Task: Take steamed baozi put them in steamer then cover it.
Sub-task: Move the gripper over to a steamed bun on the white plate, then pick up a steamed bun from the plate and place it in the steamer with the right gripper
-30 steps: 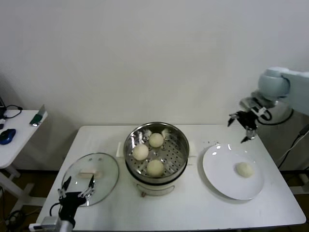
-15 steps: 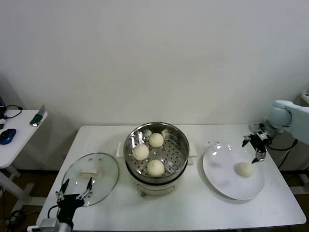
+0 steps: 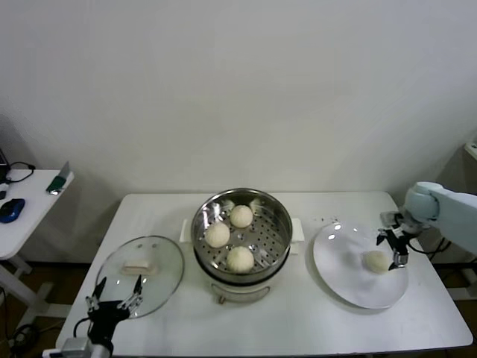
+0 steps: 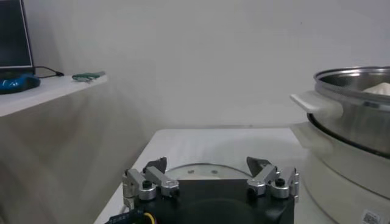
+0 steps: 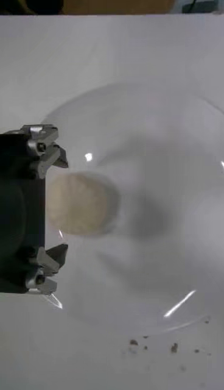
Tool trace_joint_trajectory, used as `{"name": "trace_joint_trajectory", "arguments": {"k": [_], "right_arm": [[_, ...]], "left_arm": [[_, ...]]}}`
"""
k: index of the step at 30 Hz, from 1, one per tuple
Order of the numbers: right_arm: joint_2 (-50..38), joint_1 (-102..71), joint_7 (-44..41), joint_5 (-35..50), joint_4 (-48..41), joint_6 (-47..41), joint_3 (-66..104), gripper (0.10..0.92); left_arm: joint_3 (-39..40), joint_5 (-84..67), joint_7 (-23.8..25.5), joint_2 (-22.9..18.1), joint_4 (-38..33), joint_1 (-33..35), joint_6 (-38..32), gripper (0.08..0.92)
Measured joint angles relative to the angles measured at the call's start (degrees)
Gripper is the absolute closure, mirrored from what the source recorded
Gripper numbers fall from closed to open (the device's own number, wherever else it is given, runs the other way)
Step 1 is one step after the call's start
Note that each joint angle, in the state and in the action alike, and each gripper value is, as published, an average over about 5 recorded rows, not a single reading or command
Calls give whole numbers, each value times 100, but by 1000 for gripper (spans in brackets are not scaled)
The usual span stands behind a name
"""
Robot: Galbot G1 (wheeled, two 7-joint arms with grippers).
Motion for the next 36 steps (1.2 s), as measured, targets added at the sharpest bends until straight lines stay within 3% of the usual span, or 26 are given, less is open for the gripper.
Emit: {"name": "trace_joint_trajectory", "arguments": {"k": [10, 24, 36], "right_arm": [[63, -404, 49, -88, -217, -32, 465, 205], [-27, -499, 24, -97, -141, -29, 657, 310], [-72, 763, -99, 494, 418, -47, -304, 346]], "left_arm": [[7, 13, 0, 6, 1, -14, 12, 177], [27, 20, -2, -7, -4, -35, 20, 177], [55, 25, -1, -6, -33, -67, 45, 177]]}}
